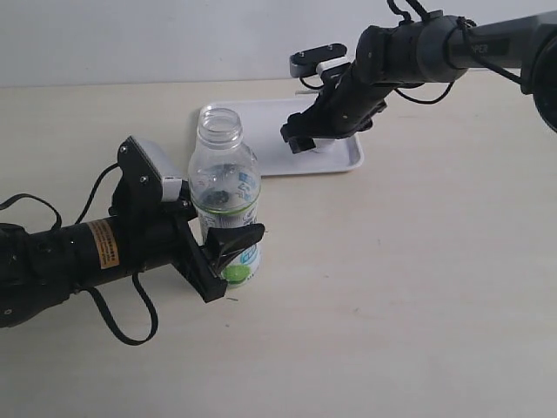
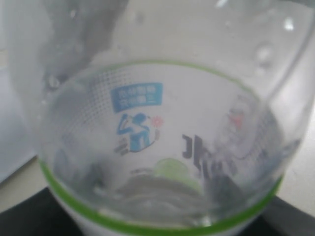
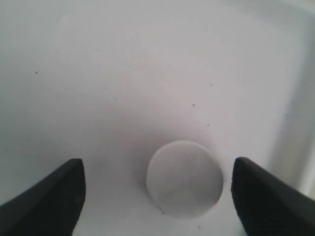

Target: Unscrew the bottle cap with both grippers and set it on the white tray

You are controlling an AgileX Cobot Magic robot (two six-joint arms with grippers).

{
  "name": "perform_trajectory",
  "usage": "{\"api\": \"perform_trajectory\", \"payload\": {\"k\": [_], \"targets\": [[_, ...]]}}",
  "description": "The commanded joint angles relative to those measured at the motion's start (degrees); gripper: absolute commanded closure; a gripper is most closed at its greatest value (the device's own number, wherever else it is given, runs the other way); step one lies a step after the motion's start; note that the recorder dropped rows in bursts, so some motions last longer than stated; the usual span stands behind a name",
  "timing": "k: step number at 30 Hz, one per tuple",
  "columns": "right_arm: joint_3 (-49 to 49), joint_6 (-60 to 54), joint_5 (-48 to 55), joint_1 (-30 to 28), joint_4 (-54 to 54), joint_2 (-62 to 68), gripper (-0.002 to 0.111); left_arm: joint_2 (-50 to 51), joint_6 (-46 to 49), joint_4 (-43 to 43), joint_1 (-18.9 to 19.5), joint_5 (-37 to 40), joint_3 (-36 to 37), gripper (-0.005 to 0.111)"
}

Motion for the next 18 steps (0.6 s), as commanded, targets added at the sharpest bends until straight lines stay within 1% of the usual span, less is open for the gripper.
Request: {"api": "perform_trajectory", "payload": {"k": [1,4,11,14,16,18], "targets": [[-0.42,-0.57,2.17,-0.27,0.11,-1.75,0.03,-0.19,0.3,-0.8,-0.24,-2.91,0.03,0.096],[-0.42,-0.57,3.54,-0.27,-0.7,-4.1,0.03,-0.19,0.46,-0.8,-0.24,-3.23,0.03,0.08],[-0.42,-0.96,8.15,-0.27,-1.58,-11.31,0.037,-0.41,4.08,-0.8,-0.24,-2.86,0.03,0.052],[-0.42,-0.59,10.71,-0.27,-3.11,-13.9,0.037,-1.03,4.52,-0.8,-0.24,-1.8,0.03,0.038],[-0.42,-0.59,12.26,-0.27,-3.82,-15.17,0.037,-1.5,4.52,-0.8,-0.24,-0.9,0.03,0.033],[-0.42,-0.59,13.92,-0.27,-3.83,-16.41,0.037,-1.98,4.52,-0.8,-0.24,-0.12,0.03,0.032]]}}
